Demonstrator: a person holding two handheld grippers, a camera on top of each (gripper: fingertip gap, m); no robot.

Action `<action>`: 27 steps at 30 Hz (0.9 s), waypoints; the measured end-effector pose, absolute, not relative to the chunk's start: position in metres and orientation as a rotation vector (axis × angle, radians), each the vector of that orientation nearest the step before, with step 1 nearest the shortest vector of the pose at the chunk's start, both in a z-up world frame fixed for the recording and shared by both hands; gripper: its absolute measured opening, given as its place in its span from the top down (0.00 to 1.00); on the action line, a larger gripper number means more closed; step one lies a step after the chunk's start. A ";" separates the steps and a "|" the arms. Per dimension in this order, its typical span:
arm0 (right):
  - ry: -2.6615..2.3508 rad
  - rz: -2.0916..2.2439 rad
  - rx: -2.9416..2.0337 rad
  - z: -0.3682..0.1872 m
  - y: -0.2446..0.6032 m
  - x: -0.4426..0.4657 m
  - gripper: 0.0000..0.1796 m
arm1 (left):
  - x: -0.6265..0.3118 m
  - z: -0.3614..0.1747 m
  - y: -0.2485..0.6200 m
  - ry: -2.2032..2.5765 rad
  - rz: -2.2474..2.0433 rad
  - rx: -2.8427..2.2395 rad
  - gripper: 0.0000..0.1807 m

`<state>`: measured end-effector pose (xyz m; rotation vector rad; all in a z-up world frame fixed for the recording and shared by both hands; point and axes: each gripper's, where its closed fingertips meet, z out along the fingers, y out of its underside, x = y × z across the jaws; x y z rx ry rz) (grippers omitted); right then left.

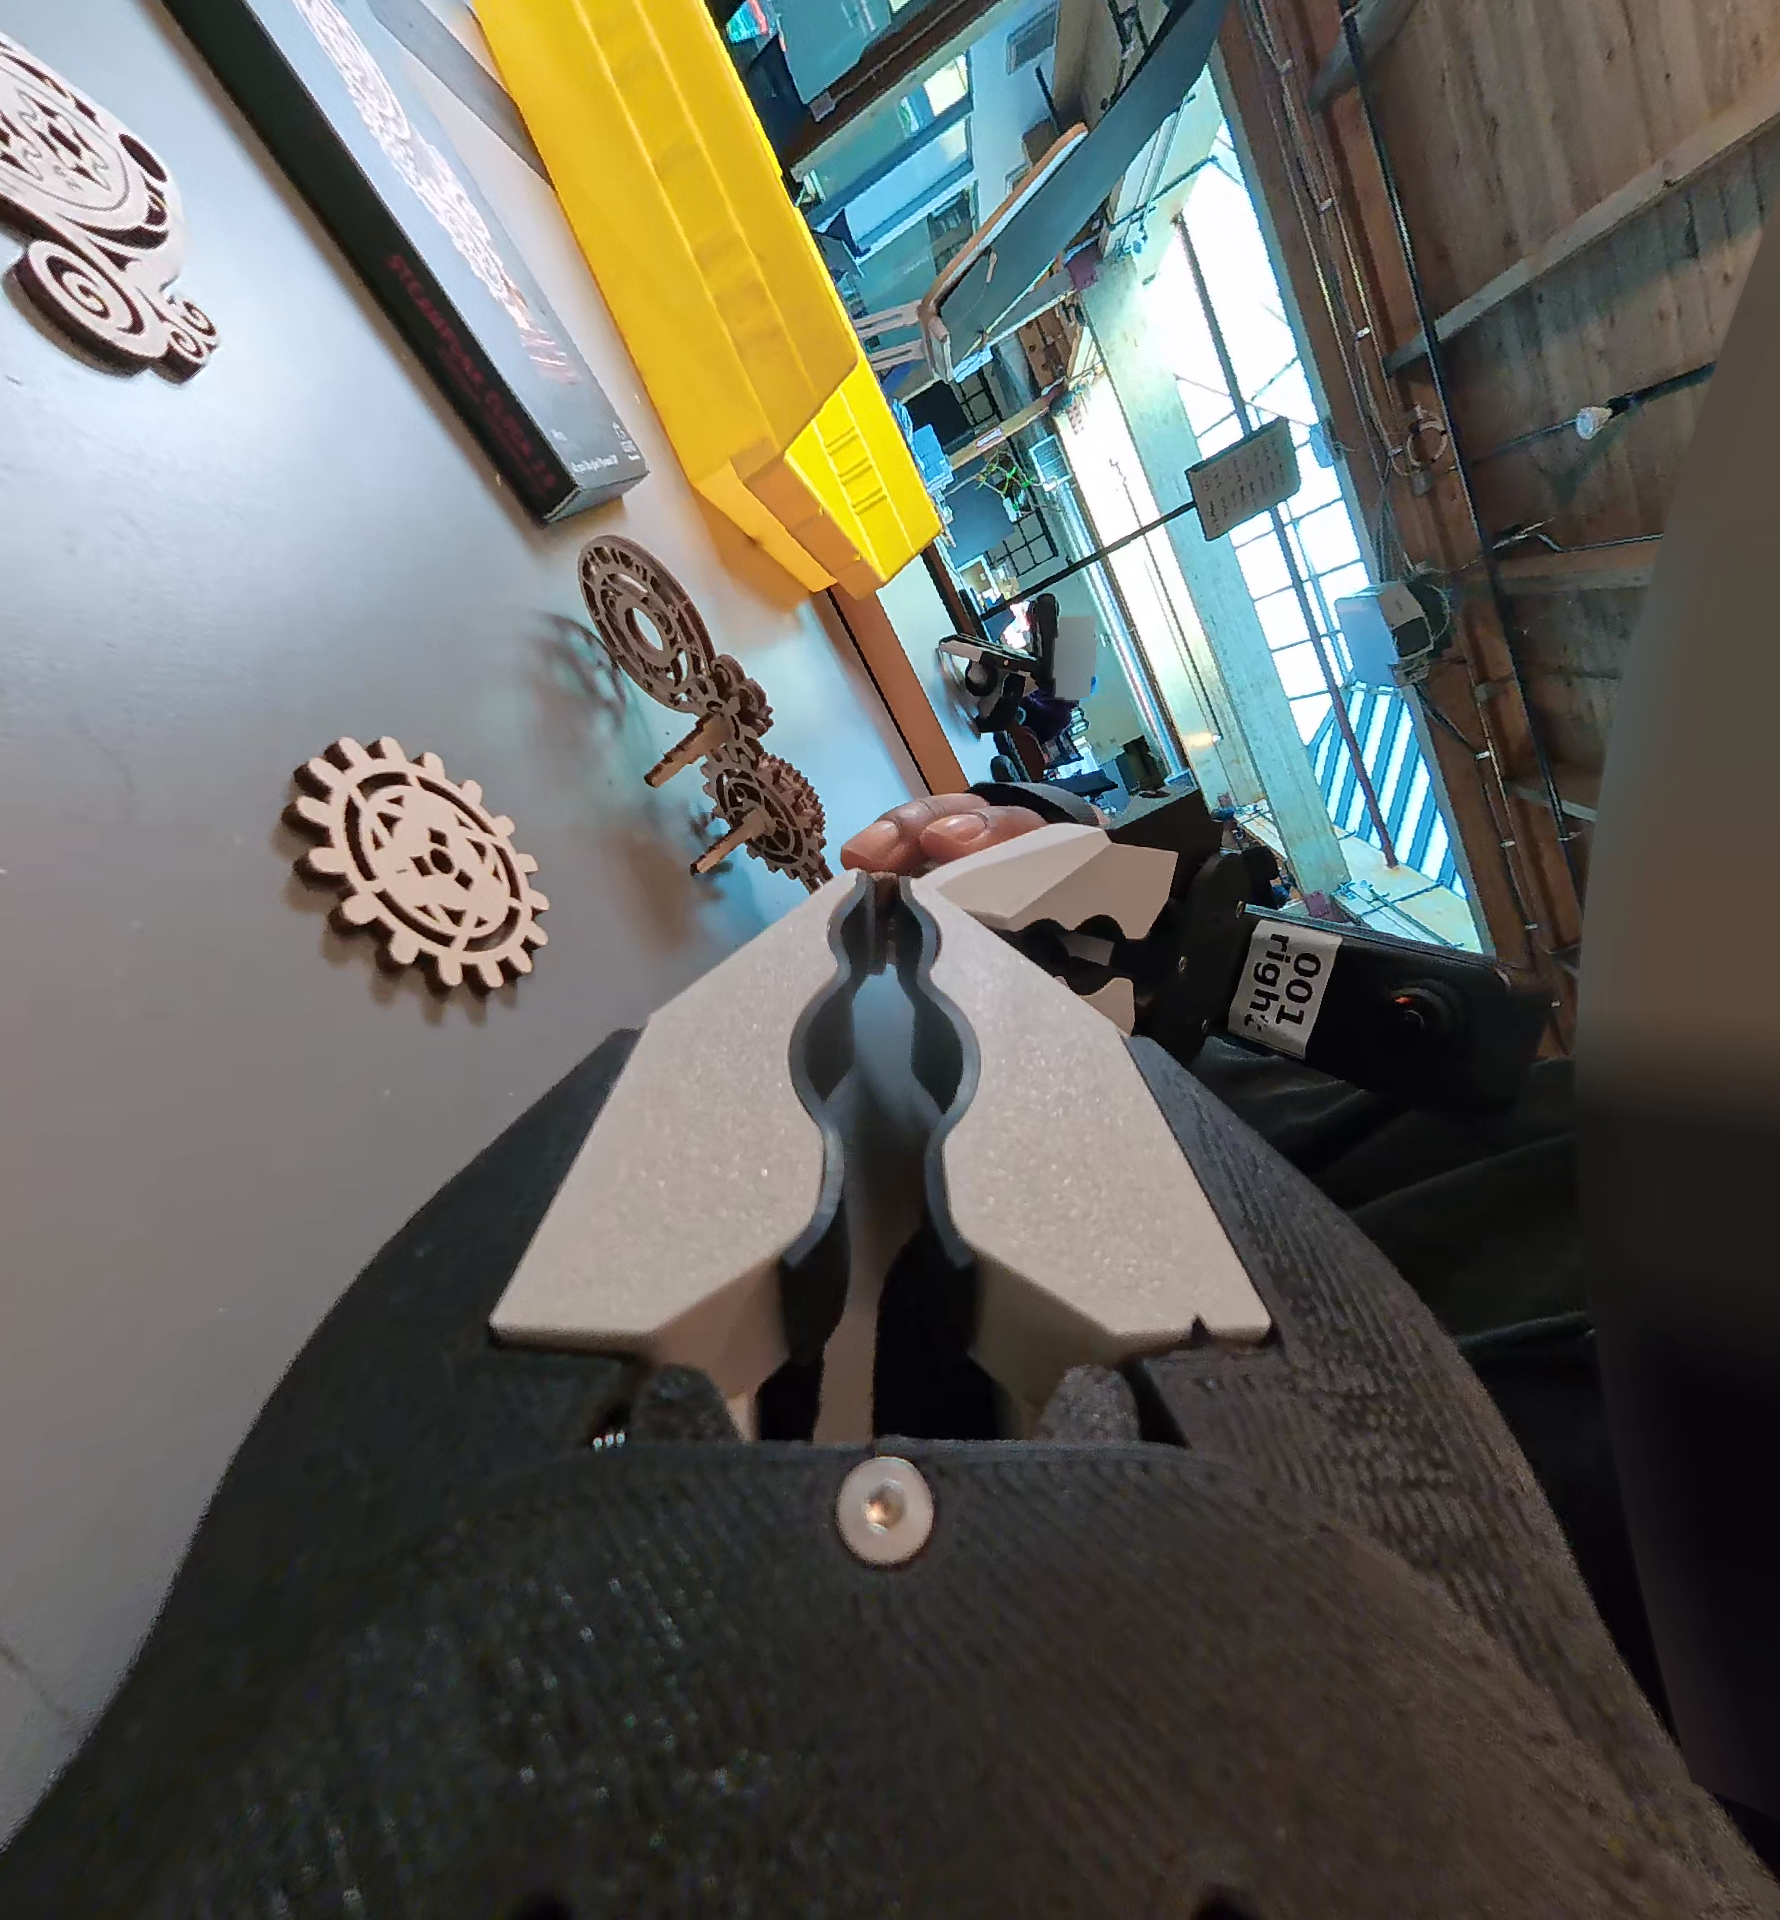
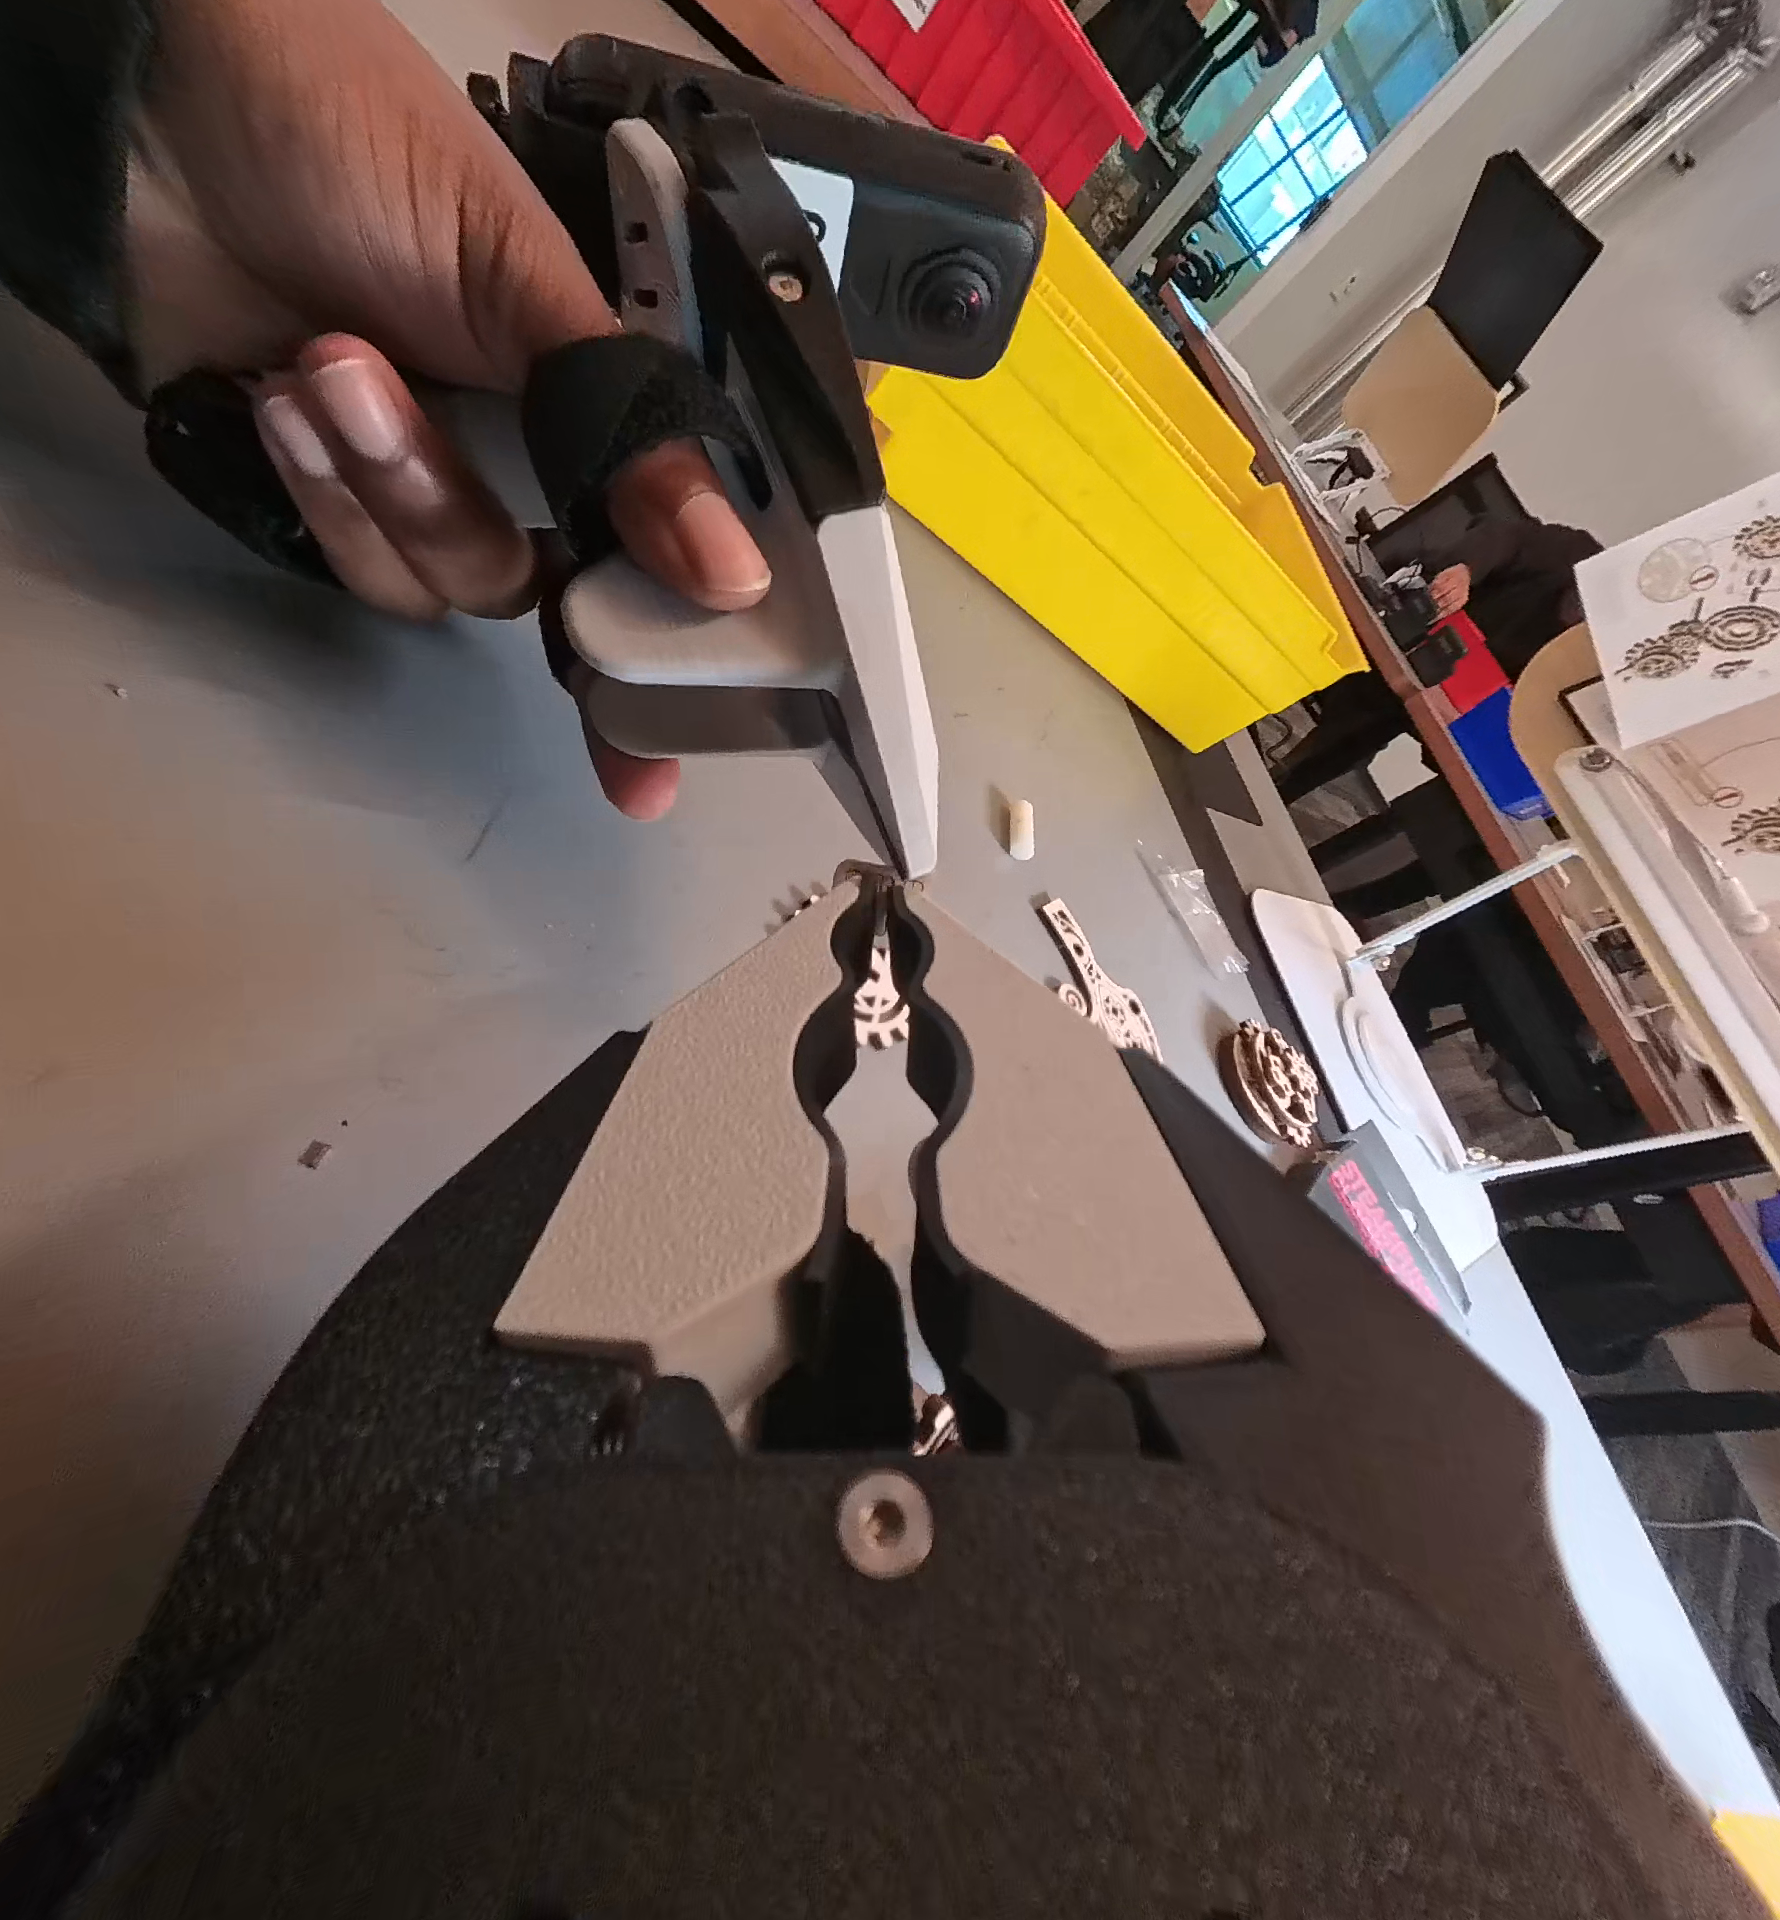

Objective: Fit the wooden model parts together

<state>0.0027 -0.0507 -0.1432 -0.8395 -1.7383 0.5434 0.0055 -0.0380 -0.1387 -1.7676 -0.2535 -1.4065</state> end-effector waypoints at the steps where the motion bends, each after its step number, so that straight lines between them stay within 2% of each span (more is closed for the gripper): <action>1: -1.740 0.543 -0.836 -0.143 -0.051 0.003 1.00 | 0.006 -0.139 -0.038 -0.252 -1.404 -1.768 0.99; 16: -1.731 0.572 -0.886 -0.144 -0.047 0.004 0.98 | 0.006 -0.142 -0.035 -0.222 -1.339 -1.794 0.99; 27: -1.737 0.557 -0.928 -0.149 -0.045 0.000 1.00 | 0.003 -0.143 -0.034 -0.253 -1.338 -1.794 0.99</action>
